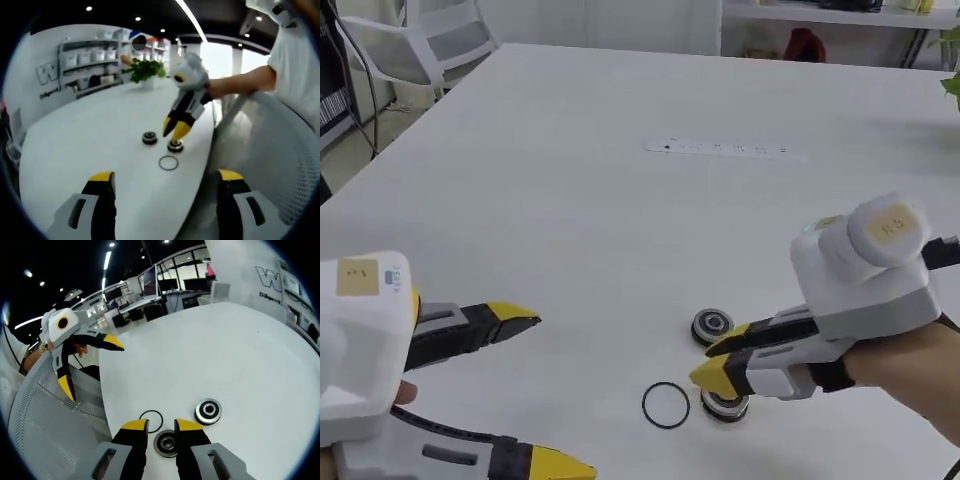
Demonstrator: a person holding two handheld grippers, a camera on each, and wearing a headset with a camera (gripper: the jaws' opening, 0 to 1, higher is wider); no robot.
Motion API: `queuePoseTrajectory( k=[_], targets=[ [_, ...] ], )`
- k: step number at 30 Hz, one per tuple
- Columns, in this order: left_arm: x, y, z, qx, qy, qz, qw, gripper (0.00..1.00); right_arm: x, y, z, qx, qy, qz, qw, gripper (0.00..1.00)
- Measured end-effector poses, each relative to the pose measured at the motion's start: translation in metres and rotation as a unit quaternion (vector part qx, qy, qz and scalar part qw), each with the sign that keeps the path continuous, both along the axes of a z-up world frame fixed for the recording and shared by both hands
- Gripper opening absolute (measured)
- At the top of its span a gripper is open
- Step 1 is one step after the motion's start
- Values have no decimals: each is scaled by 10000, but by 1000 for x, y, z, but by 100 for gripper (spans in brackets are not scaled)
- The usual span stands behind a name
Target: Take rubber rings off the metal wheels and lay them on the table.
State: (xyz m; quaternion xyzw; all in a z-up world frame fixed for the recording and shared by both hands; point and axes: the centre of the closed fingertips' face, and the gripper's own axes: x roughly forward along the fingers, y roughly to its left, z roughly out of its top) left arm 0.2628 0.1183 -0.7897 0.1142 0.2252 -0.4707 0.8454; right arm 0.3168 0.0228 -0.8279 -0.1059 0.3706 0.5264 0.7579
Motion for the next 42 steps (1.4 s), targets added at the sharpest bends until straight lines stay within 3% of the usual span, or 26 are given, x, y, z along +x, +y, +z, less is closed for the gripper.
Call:
queuePoseTrajectory(
  k=[4,6,14,19,25,27,34,39,42],
  targets=[
    [-2,-4,1,280,-76,-233,9993,86,7,-8,6,73,-68,-145,9998,18],
    [0,-7,8,302,-149,-317,9989,86,11,-10,11,152,-86,-232,9996,18],
    [19,-19,44,171,-557,-452,9973,86,18,-15,19,225,-222,-376,9988,18],
    [32,-34,68,19,-809,-696,9943,86,24,-22,21,220,-305,-506,9980,17],
    [49,-53,86,-42,-1132,-869,9898,83,33,-30,22,279,-284,-731,9965,17],
    [53,-59,82,-31,-1123,-922,9894,81,35,-33,21,280,-263,-800,9960,17],
    [47,-94,69,-156,-830,-1473,9855,81,38,-39,17,263,-144,-894,9955,18],
    [51,-114,64,15,-830,-1797,9802,80,34,-41,12,164,-69,-795,9967,18],
    [58,-124,63,36,-852,-1825,9795,74,33,-45,6,45,-25,-751,9972,18]
  ],
)
